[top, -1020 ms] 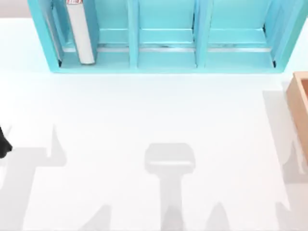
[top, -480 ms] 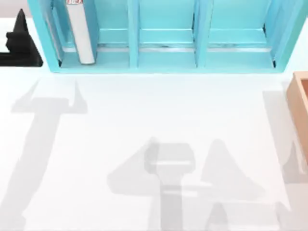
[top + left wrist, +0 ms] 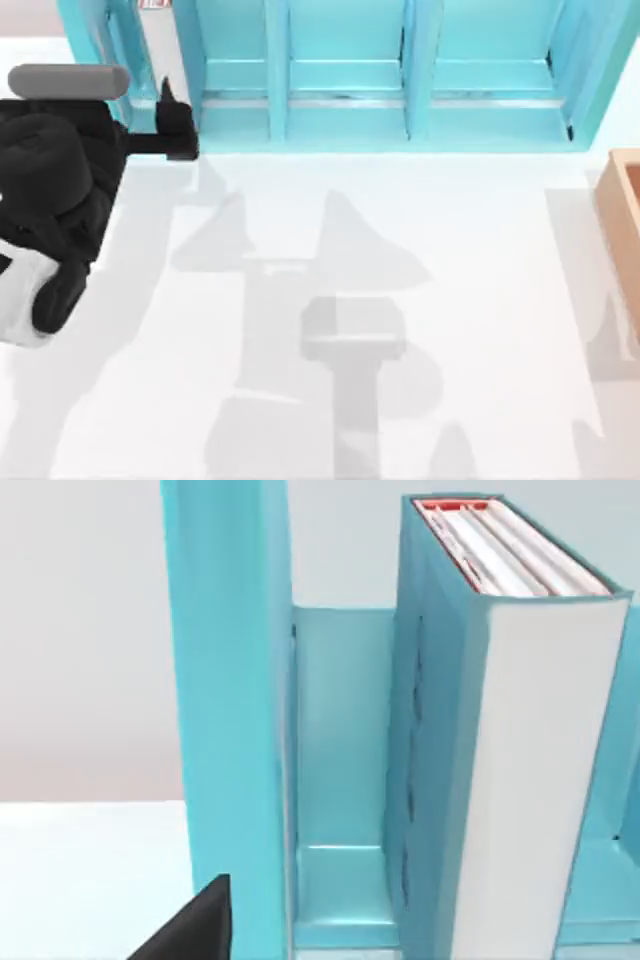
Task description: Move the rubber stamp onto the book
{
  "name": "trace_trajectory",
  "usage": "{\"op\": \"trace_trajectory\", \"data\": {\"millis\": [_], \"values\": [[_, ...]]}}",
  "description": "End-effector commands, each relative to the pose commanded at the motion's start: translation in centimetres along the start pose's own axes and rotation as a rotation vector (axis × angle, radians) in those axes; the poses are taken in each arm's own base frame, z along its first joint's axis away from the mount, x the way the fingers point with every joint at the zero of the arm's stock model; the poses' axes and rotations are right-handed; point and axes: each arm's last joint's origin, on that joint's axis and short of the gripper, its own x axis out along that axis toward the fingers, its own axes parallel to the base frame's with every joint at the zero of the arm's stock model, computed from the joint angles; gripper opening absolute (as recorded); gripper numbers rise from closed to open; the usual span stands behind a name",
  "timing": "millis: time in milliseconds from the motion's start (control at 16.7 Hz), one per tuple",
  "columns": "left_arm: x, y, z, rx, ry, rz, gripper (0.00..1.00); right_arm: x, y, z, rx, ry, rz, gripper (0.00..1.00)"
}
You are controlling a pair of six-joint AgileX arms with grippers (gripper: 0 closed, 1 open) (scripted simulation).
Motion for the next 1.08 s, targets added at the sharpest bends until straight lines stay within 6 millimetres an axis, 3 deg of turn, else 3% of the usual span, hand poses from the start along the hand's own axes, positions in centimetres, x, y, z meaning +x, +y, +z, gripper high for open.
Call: {"op": "trace_trajectory", "data": {"millis": [180,360,780,1080], "values": [[1.8,-1.3,-3.4,0.008,0.024,0.004,1.0,0.0,0.0,0.0,0.0,0.0,0.0,1.0],[2.6,-2.1,-5.1,0.01,0.027,0.003,1.0,0.0,0.0,0.0,0.0,0.0,0.0,1.0],[3.0,-2.1,-5.3,0.01,0.03,0.005,1.0,0.0,0.0,0.0,0.0,0.0,0.0,1.0],[7.3,-2.4,-5.5,0.01,0.026,0.003,1.0,0.0,0.0,0.0,0.0,0.0,0.0,1.0]]}}
